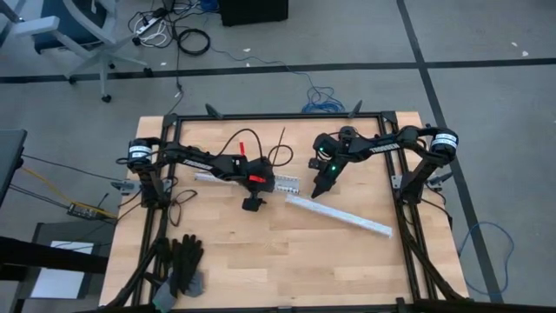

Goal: Ziptie cables
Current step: Close the white cable duct

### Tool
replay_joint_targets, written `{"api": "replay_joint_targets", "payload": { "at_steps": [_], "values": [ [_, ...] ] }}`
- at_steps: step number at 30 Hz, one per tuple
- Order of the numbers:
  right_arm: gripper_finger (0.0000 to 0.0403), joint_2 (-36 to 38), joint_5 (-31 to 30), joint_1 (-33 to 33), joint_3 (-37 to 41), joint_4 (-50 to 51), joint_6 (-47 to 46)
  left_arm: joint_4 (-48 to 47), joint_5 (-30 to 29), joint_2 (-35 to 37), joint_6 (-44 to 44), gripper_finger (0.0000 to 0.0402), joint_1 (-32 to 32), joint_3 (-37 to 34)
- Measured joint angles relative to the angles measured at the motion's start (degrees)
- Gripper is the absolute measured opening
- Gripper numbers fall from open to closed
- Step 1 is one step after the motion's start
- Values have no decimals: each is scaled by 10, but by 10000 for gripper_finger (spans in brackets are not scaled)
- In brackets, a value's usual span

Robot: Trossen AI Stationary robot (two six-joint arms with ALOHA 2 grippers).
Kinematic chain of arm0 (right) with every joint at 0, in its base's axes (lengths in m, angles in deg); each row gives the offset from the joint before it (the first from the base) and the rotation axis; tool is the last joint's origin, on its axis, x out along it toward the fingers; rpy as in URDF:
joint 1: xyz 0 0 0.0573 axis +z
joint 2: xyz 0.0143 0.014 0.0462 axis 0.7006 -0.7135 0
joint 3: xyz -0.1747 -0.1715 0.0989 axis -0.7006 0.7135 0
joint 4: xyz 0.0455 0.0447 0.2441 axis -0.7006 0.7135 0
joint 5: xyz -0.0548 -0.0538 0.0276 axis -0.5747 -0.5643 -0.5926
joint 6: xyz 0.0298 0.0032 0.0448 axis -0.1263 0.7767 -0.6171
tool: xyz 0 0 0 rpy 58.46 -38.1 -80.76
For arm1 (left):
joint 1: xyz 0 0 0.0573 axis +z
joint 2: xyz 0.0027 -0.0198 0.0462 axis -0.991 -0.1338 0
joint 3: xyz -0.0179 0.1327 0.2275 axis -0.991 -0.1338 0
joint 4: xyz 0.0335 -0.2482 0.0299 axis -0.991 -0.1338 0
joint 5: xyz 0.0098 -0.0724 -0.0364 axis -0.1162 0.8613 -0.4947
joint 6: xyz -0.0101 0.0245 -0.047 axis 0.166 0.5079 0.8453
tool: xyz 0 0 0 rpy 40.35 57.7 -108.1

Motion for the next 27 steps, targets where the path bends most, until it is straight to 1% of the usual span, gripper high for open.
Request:
{"api": "replay_joint_targets", "payload": {
  "at_steps": [6,9,13,18,24,27],
  "values": [
    [131,0,-10,-6,0,2,15,1,1,0,4,343,0,0],
    [136,0,-28,-2,0,13,13,1,1,0,10,343,0,0],
    [131,0,-74,30,0,23,13,1,1,0,12,343,0,0],
    [122,3,-166,87,-6,19,18,-3,0,4,27,343,0,5],
    [118,39,-324,145,-15,3,27,-25,-16,32,51,343,-2,20],
    [119,67,-400,170,-15,0,27,-29,-47,59,74,343,-3,23]
  ]
}}
